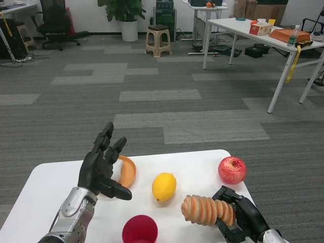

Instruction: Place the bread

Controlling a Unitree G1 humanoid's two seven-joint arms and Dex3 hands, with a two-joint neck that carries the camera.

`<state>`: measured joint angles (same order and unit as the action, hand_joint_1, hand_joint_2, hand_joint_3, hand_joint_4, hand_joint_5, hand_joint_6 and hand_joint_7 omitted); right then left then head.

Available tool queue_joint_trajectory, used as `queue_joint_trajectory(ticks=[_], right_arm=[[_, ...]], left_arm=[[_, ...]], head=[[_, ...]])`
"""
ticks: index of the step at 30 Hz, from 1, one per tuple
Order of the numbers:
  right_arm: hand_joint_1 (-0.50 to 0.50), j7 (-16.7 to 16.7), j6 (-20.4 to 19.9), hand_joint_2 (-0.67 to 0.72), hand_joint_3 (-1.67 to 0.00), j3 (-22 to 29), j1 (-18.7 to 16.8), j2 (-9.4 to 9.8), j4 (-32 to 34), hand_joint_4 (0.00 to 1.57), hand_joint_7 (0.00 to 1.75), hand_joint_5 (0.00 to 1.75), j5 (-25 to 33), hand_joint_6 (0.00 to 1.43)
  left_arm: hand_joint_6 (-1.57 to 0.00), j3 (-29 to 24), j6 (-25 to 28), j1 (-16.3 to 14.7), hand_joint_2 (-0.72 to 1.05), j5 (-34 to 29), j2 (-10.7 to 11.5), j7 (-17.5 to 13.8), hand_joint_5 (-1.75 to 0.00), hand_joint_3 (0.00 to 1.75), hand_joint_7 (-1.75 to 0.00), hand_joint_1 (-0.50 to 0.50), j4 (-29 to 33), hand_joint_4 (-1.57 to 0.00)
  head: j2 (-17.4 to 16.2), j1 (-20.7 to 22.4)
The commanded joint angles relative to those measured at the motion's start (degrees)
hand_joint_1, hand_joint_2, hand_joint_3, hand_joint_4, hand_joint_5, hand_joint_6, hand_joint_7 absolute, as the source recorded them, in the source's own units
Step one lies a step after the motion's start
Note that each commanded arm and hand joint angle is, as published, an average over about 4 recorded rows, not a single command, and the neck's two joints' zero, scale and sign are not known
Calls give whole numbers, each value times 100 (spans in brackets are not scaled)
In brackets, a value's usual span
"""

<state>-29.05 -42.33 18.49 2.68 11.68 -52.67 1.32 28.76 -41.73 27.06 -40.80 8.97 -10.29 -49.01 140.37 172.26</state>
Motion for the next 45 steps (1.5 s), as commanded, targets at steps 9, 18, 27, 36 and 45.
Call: queue_joint_trajectory(ticks=[9, 18, 27, 36, 45], right_arm=[[-46, 73, -303, -51, -143, 17, 483, 38, -591, 0, 161, 107, -567, 54], [-46, 137, -527, -53, -115, 173, 483, -12, -591, 0, 14, 32, -470, 0], [-46, 106, -705, -54, -105, 351, 465, -8, -420, 0, 0, 29, -466, 0], [-46, -22, -553, -54, -103, 375, 180, 31, 831, 0, 0, 32, -149, 0], [-44, -4, -186, -54, -95, 164, 356, -309, 2039, 0, 0, 29, 598, 0]], left_arm=[[0, -2, 7, 97, -28, -2, -9, 0, -41, 9, 0, 50, -39, 0], [0, -2, 7, 146, -28, -20, -9, 0, -41, 9, 0, 50, -114, 0], [0, -2, 7, 179, -28, -31, -9, 0, -41, 9, 0, 50, -155, 0], [0, 15, 7, 229, -28, -33, -18, 0, -41, 9, 0, 50, -223, 0], [0, 70, 7, 271, -28, -37, -27, 0, -41, 9, 0, 50, -259, 0]], head=[[-5, 13], [-44, -24], [-80, -33], [-110, -77], [-60, -116]])
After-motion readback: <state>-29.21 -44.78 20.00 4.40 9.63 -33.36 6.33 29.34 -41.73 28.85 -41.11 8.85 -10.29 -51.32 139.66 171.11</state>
